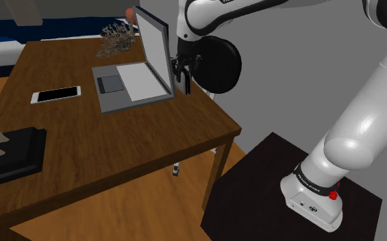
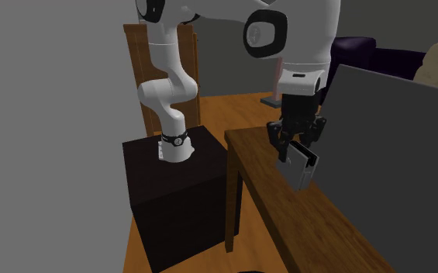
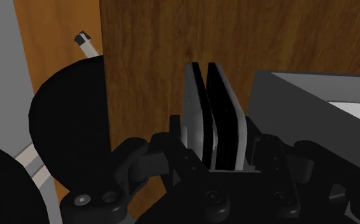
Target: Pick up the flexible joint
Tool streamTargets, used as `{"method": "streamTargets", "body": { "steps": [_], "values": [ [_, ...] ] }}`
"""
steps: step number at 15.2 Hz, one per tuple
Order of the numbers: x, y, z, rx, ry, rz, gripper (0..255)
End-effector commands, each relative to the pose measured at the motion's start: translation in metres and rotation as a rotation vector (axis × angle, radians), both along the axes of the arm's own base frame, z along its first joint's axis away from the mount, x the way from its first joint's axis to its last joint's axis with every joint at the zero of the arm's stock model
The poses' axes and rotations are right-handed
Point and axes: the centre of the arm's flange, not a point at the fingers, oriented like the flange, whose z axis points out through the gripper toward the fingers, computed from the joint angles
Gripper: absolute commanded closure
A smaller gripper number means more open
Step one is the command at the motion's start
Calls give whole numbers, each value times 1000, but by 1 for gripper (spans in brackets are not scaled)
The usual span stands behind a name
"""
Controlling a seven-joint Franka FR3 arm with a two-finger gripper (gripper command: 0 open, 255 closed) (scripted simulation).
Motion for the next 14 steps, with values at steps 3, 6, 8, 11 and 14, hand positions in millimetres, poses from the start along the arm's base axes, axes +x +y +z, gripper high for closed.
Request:
{"method": "streamTargets", "body": {
  "steps": [3,6,8,11,14],
  "values": [
    [0,2,20,0,0,0,255],
    [0,2,36,0,0,0,255],
    [0,2,46,0,0,0,255],
    [0,2,62,0,0,0,255],
    [0,2,68,0,0,0,255]
  ]
}}
